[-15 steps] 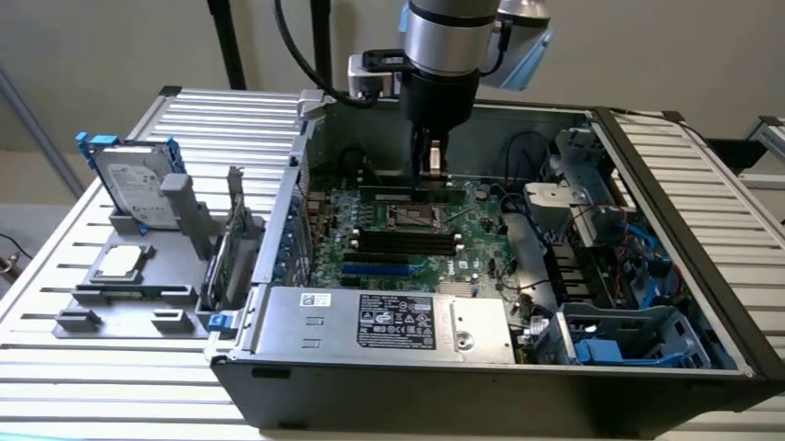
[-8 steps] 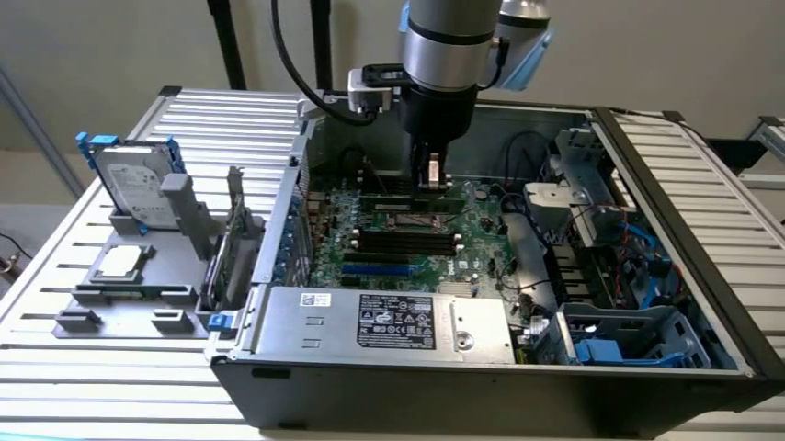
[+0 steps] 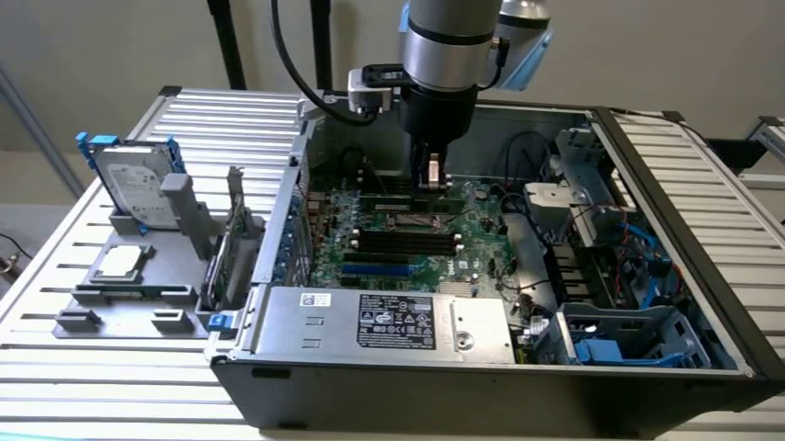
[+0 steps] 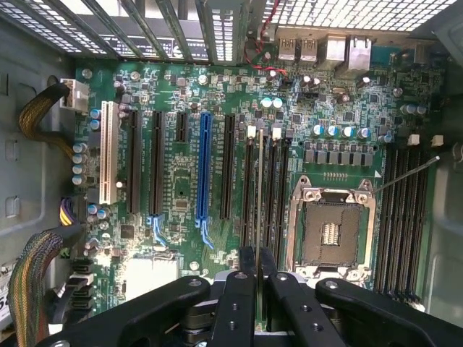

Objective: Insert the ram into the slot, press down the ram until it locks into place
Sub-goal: 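Insert the ram into the slot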

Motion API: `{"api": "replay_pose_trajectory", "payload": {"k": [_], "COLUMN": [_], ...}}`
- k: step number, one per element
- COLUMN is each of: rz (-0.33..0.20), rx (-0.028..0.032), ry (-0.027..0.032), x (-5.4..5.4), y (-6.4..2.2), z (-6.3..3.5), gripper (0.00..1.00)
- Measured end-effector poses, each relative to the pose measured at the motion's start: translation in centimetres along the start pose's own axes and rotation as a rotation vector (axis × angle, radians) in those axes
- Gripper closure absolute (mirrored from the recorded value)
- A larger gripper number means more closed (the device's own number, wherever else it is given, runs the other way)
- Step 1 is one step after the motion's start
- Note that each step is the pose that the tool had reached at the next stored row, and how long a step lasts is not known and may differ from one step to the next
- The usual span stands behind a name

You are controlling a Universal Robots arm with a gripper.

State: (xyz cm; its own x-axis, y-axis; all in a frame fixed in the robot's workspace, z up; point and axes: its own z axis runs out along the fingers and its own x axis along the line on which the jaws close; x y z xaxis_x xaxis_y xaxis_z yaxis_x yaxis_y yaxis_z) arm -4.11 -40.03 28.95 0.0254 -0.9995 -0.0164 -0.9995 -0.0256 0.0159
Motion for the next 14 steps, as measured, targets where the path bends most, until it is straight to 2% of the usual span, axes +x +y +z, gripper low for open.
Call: {"api": "replay_pose_trajectory", "payload": {"k": [8,11,14], "rz": [0.0,0.0,0.0], "rx": [0.0006,0.0088,0.0096], "ry": [0.0003,0.0007,0.0009], "x": [0.0,0.01,0.01], "y": [0.0,-0.01,-0.02], "z": [0.0,0.41,0.95], "gripper": [0.87,0.87,0.87]}}
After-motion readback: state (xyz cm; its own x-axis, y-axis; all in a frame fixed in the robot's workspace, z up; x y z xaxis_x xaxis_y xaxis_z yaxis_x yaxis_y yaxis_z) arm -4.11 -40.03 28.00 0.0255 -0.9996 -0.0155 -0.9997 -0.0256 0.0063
